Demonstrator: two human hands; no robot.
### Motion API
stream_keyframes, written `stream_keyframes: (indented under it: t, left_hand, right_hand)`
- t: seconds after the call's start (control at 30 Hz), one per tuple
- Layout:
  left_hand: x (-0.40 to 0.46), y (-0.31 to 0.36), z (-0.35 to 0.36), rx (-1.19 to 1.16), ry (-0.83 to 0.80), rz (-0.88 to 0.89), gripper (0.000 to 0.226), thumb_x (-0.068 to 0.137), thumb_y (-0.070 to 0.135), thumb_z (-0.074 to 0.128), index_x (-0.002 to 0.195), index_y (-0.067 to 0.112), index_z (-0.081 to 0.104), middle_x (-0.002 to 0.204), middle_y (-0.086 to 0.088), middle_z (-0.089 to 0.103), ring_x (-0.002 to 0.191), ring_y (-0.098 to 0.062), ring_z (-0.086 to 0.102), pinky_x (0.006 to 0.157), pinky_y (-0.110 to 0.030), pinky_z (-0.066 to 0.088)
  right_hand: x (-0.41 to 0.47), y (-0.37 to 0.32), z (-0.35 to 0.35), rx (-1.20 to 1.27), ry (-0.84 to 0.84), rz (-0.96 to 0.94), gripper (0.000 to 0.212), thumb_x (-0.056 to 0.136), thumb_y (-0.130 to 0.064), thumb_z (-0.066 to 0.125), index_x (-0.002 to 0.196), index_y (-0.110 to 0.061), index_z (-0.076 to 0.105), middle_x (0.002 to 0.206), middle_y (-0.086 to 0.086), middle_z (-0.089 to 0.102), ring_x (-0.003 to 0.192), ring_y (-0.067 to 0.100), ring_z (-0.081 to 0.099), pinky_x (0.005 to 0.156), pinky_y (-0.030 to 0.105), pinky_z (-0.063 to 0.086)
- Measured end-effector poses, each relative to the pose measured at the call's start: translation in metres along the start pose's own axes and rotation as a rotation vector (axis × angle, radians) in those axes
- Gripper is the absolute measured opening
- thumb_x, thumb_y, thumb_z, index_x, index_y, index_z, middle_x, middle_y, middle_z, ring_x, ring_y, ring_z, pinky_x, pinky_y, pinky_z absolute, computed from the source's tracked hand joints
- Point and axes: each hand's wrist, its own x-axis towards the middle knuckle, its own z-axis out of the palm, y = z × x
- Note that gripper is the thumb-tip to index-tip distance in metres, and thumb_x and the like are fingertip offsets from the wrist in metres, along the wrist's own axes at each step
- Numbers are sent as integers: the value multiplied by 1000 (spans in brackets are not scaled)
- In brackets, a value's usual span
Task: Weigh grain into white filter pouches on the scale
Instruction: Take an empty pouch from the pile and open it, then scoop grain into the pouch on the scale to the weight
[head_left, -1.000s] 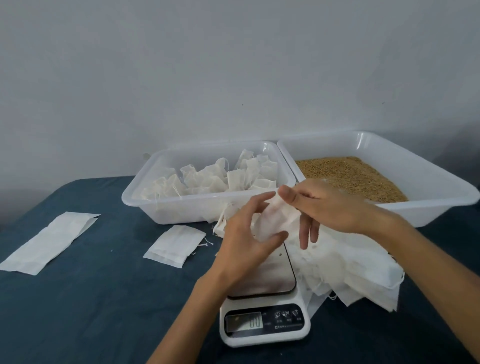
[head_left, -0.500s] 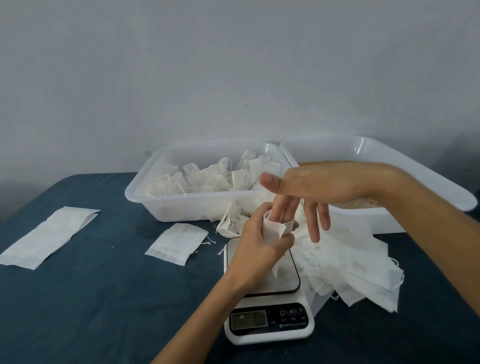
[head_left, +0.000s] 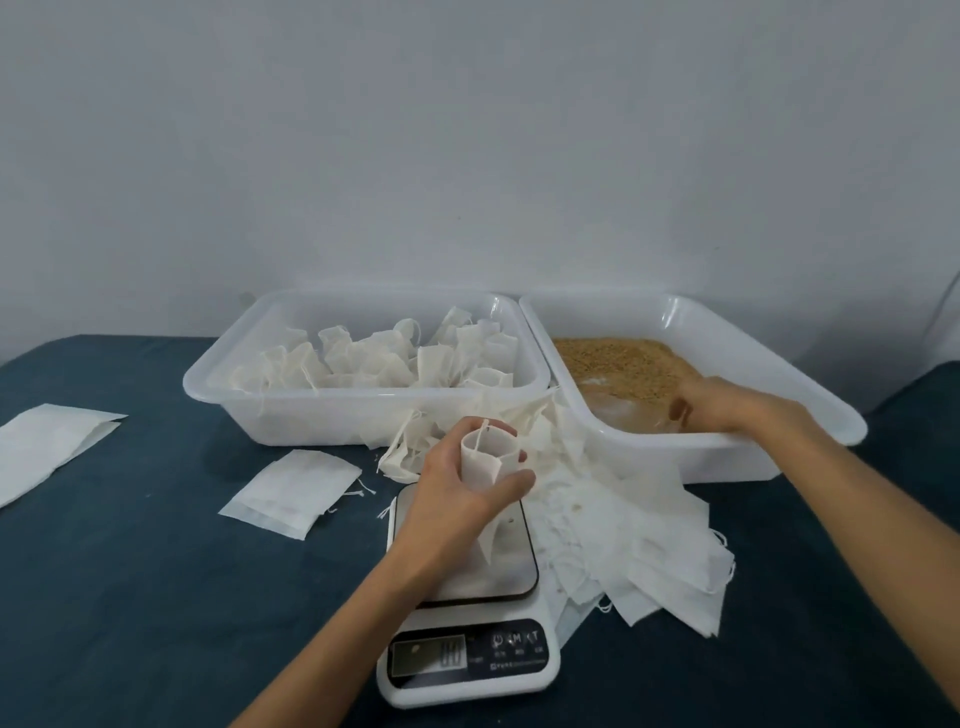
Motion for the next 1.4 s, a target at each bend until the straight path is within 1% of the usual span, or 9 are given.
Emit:
stream_keyframes:
  t: [0.1,0.23,0.33,0.53,0.7,0.93,1.1,1.23,1.4]
  left_hand:
    - [0,-1,0,2,-1,-7,29,77,27,80,103,30,67,100,-3,76,97,-33,72,82,-50,61]
    - [1,-1,-1,5,8,-6,30,77,30,80,105,29,67,100,-2,76,95,-31,72,78,-43,62]
    - [1,-1,-1,0,9,-7,31,77,29,80,105,28,67,99,-3,76,95,-31,72,79,-45,62]
    - [1,-1,-1,3,7,-11,30,78,31,80,105,29,67,99,-1,76,94,-28,73,75,-39,62]
    - [0,0,-1,-24,2,-7,35,77,27,79,109,22,67,100,-3,77,96,-30,73,76,-36,61]
    - [1,1,-1,-33,10,-3,34,76,26,79,107,22,67,98,-3,77,96,-29,72,77,-32,59]
    - [1,1,0,-43,15,-6,34,76,27,79,108,22,67,100,-4,77,97,-30,72,77,-32,59]
    - [2,1,-1,-34,21,-11,35,76,27,79,108,21,67,100,-3,77,99,-28,72,82,-37,60]
    - [2,1,-1,-33,15,-14,32,77,28,80,106,24,67,99,-2,77,98,-28,72,84,-39,59]
  right_hand:
    - [9,4,7,-21,-25,-46,6,93,-10,65,97,-11,70,98,4,68,90,19,59,73,26,45]
    - [18,21,10,161,157,-35,23,89,-29,75,91,-6,73,88,-8,68,76,7,61,68,25,50]
    - [26,36,8,188,301,85,31,93,-32,69,78,-7,61,79,1,64,67,18,59,60,33,46]
    - [28,51,5,-3,216,287,8,98,-14,46,98,-20,51,84,3,53,80,20,53,68,30,45]
    - [20,45,3,-143,217,317,6,94,-16,56,93,-11,58,80,3,54,67,15,50,52,26,36]
    - [19,30,1,-216,58,165,24,96,-32,64,112,-14,58,109,6,63,94,22,58,82,32,51]
    - [16,17,-2,-292,-104,-134,17,96,-8,54,107,-11,65,113,5,65,102,26,60,85,34,47]
    - [10,8,-10,-326,-218,-183,22,95,-5,51,99,-23,62,108,-3,59,103,24,58,92,40,49]
    - [5,8,-9,-161,-206,-196,34,97,-2,49,126,-15,60,116,-1,56,111,22,56,98,36,48]
